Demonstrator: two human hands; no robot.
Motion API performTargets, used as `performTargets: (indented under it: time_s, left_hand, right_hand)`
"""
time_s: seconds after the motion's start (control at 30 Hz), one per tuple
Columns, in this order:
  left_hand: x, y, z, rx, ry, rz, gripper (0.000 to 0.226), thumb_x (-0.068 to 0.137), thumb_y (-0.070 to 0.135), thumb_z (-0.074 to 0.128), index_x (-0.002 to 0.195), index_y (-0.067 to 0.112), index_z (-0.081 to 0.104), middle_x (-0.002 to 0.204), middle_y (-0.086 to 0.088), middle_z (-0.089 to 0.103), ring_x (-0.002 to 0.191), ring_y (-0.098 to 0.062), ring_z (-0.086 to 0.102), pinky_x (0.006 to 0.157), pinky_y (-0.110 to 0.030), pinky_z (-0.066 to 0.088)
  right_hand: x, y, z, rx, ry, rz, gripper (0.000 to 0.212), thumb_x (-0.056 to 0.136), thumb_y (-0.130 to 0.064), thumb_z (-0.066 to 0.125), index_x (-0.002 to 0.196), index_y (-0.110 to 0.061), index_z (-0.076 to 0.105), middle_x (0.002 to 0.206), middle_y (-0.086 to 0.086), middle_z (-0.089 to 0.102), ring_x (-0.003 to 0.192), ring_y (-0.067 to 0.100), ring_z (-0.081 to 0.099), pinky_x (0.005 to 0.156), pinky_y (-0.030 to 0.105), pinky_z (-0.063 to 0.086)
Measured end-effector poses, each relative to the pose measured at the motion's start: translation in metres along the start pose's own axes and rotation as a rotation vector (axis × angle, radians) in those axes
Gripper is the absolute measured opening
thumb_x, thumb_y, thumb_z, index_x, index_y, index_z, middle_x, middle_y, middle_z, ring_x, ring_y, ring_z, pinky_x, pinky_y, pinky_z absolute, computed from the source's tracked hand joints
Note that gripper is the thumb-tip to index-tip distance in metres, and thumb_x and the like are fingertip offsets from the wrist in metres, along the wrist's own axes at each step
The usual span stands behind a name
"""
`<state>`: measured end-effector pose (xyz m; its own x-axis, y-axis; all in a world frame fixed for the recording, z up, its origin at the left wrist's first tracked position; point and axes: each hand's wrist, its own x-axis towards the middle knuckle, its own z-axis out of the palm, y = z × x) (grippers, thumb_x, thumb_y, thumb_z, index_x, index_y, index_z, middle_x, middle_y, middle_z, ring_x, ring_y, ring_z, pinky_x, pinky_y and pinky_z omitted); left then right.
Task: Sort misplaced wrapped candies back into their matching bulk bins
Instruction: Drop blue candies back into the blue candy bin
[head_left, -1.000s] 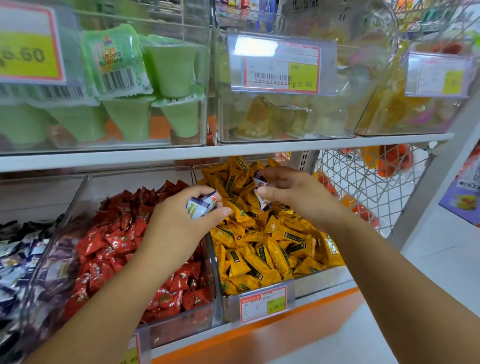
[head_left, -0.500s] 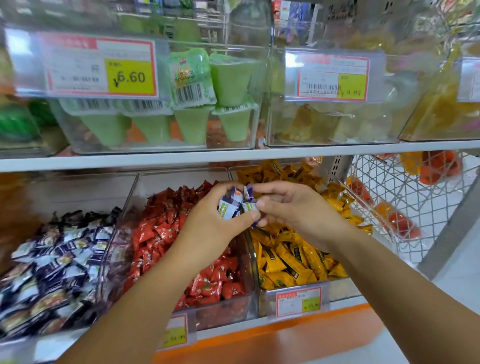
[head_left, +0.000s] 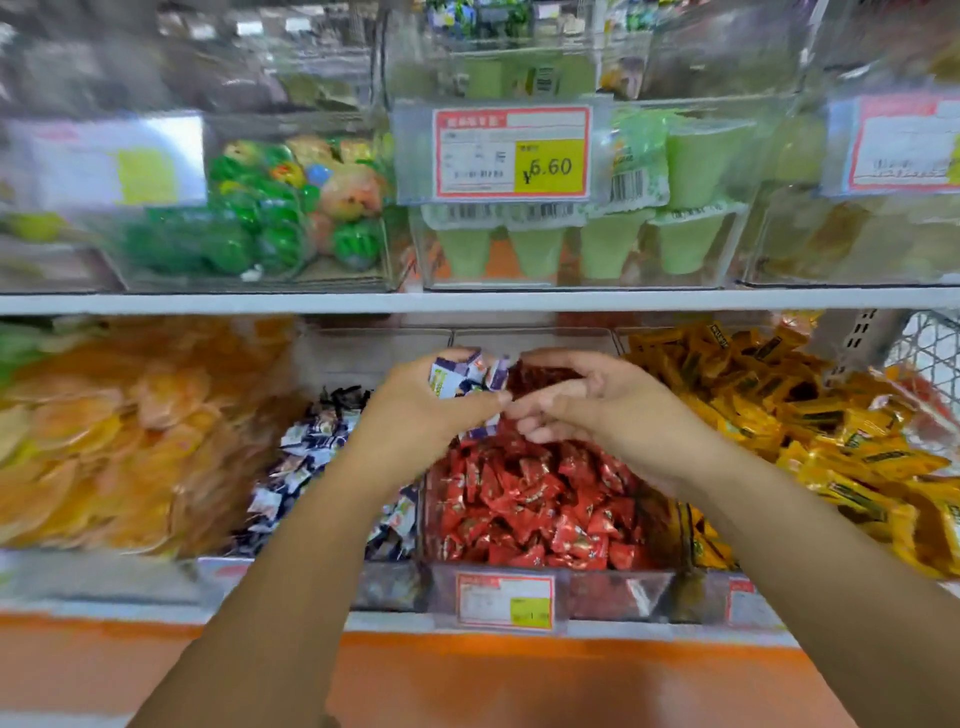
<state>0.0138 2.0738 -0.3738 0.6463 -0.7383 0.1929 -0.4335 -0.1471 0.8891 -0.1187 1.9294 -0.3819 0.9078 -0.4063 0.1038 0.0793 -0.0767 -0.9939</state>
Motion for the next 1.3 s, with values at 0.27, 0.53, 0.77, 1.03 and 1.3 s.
performTargets:
  time_s: [0.27, 0.53, 0.77, 1.03, 1.3]
  left_hand:
    - [0.002, -0.031, -0.064, 0.404, 0.216, -0.175, 0.029, 0.080, 0.040, 0.075, 0.096, 0.023, 0.058, 0.083, 0.004, 0.060, 0.074, -0.018, 0.053, 0.059, -0.028, 0.035]
    - [0.006, -0.009, -0.028, 0.381, 0.139, 0.008, 0.045, 0.085, 0.042, 0.068, 0.127, 0.034, 0.056, 0.125, 0.009, 0.058, 0.106, -0.016, 0.059, 0.083, -0.026, 0.042]
    - [0.007, 0.018, 0.073, 0.435, -0.161, 0.378, 0.037, 0.087, 0.041, 0.066, 0.123, 0.034, 0.062, 0.119, 0.020, 0.053, 0.113, 0.003, 0.046, 0.094, 0.002, 0.021]
    - [0.028, 0.019, 0.143, 0.416, -0.271, 0.463, 0.052, 0.087, 0.062, 0.044, 0.130, 0.037, 0.055, 0.125, 0.025, 0.043, 0.124, 0.006, 0.037, 0.103, -0.008, 0.020]
    - [0.038, 0.018, 0.166, 0.481, -0.335, 0.414, 0.049, 0.098, 0.043, 0.043, 0.145, 0.038, 0.034, 0.152, 0.015, 0.031, 0.142, -0.005, 0.021, 0.118, -0.031, 0.019]
  right_hand:
    - [0.002, 0.002, 0.003, -0.355, 0.088, -0.042, 0.029, 0.095, -0.004, 0.053, 0.116, -0.023, 0.058, 0.090, -0.001, 0.075, 0.082, 0.017, 0.070, 0.075, 0.029, 0.058]
    - [-0.021, 0.001, -0.031, -0.428, 0.196, -0.078, 0.030, 0.095, -0.006, 0.054, 0.105, -0.033, 0.060, 0.092, -0.002, 0.074, 0.087, 0.015, 0.068, 0.078, 0.030, 0.055]
    - [-0.061, -0.017, -0.124, -0.927, 0.486, 0.040, 0.023, 0.095, -0.016, 0.057, 0.108, -0.029, 0.069, 0.098, -0.011, 0.068, 0.086, 0.006, 0.062, 0.068, 0.016, 0.045]
    - [-0.096, -0.013, -0.193, -1.180, 0.567, 0.303, 0.028, 0.093, -0.013, 0.057, 0.115, -0.024, 0.070, 0.125, -0.002, 0.063, 0.098, 0.015, 0.058, 0.078, 0.020, 0.042]
    - [-0.071, 0.033, -0.197, -1.369, 0.378, 0.352, 0.053, 0.094, -0.045, 0.051, 0.142, -0.023, 0.042, 0.145, 0.009, 0.043, 0.133, 0.031, 0.037, 0.110, 0.044, 0.032]
